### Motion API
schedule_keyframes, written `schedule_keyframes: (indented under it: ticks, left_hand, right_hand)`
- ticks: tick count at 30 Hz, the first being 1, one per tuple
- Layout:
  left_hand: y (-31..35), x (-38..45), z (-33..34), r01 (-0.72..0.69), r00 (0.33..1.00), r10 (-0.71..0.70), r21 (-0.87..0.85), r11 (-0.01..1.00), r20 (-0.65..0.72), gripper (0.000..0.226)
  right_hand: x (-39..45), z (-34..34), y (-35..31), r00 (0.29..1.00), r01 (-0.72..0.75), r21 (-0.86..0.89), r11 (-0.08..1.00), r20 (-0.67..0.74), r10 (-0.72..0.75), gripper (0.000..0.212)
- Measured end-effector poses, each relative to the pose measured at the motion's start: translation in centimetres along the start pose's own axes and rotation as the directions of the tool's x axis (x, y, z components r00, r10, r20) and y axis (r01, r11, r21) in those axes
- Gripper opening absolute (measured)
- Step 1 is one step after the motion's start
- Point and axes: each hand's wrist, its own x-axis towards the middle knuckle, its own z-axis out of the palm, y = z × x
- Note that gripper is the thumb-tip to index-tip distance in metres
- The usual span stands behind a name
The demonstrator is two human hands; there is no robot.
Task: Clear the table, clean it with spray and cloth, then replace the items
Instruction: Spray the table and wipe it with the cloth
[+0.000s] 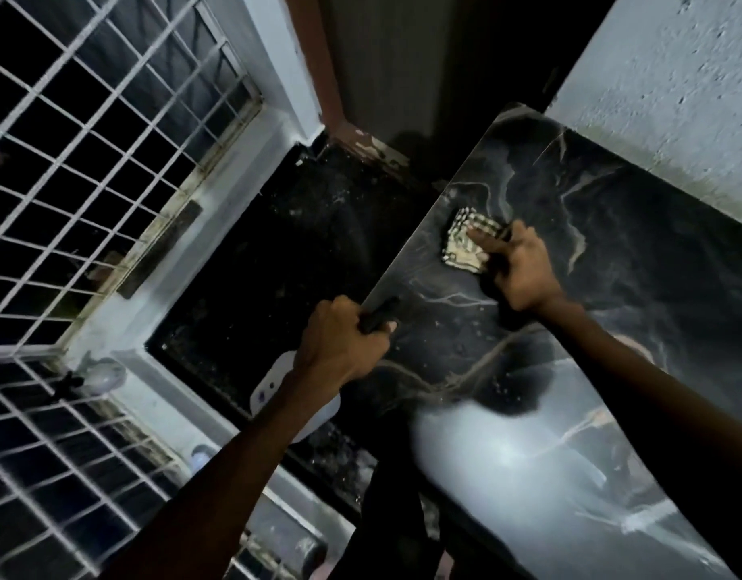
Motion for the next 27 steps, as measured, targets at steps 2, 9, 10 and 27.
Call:
schedule_keyframes:
  ticks: [2, 9, 10, 27]
  left_hand:
    - [-1.1, -1.0, 0.4, 0.006, 0.999, -0.010, 0.085, 0.996, 0.047, 0.052]
    - [-3.3, -2.1, 0.7, 0.013, 0.998, -0.021, 0.123, 0.992, 0.064, 0.042]
    - [-3.5, -2.4, 0.7, 0.013, 0.998, -0.021, 0.132, 0.991, 0.056, 0.042]
    - [-3.9, -8.0, 5.3, -0.156, 0.988, 0.156, 0.004, 0.988, 0.024, 0.052]
  right_hand:
    - [0.3, 0.1, 0.3, 1.000, 0.004, 0.009, 1.000, 0.020, -0.004, 0.044]
    - [0.3, -0.2, -0.5, 0.997, -0.057, 0.060, 0.997, 0.046, 0.054, 0.054]
    - [0.2, -0.2, -0.7, 0.996, -0.076, 0.065, 0.995, 0.044, 0.073, 0.053]
    - [-4.4, -1.2, 1.0, 0.974, -0.192, 0.104, 0.976, 0.144, 0.177, 0.046]
